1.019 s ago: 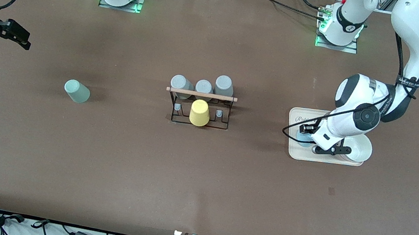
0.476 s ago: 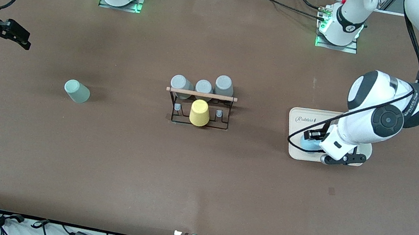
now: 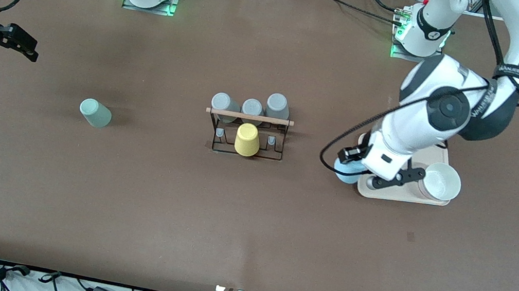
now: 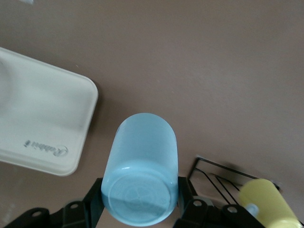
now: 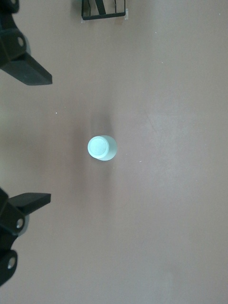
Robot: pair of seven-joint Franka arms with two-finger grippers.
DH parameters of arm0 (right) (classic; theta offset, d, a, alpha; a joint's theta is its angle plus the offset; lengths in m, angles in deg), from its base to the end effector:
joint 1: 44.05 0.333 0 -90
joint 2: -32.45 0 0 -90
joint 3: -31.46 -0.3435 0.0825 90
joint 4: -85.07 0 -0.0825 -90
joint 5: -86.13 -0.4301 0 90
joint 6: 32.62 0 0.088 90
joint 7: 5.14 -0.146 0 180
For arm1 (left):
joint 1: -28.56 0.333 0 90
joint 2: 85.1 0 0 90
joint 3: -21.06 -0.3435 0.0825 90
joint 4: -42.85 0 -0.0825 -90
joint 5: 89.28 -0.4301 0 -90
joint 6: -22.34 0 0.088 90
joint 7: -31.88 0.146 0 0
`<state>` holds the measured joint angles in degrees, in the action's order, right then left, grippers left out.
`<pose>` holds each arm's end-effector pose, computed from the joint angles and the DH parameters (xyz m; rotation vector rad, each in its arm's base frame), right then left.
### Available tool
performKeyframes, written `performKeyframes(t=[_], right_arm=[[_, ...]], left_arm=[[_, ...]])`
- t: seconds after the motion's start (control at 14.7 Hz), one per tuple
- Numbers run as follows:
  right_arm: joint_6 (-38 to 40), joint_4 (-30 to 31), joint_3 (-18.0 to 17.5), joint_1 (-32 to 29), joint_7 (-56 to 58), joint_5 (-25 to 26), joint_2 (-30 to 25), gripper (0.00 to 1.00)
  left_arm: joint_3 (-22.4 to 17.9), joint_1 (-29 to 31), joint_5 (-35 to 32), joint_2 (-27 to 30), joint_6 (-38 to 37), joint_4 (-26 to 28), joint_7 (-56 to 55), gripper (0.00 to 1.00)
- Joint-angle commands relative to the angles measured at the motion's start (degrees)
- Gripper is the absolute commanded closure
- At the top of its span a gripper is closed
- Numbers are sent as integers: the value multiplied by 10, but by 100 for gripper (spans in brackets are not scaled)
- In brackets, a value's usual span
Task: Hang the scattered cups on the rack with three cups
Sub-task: 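Carry the light blue cup with the left gripper to the rack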
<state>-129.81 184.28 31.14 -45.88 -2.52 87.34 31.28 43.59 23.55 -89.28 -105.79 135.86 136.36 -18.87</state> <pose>0.5984 -0.0186 0.5524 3.1208 0.0346 -0.0243 0.6403 -0.3059 0.3946 2.9555 0.6439 -0.1119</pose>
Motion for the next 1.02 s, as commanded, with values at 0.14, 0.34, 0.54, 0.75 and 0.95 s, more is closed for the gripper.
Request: performKeyframes(t=[0.14, 0.34, 0.54, 0.75, 0.95], right_arm=[[3, -7, -3, -2, 5, -1, -2, 0], [2, -7, -3, -2, 4, -1, -1, 0], [3, -7, -3, -2, 4, -2, -1, 0], [4, -7, -3, 1, 2, -1, 2, 0], [4, -7, -3, -1, 2, -1, 2, 0]], left_arm=[[1, -72, -10, -48, -51, -91, -108, 54], [0, -112, -11, -82, -51, -118, -163, 54], [-4, -137, -11, -110, -50, -147, -193, 54], [-5, -151, -11, -129, -50, -171, -212, 54], [-6, -165, -12, -151, -50, -195, -228, 54]])
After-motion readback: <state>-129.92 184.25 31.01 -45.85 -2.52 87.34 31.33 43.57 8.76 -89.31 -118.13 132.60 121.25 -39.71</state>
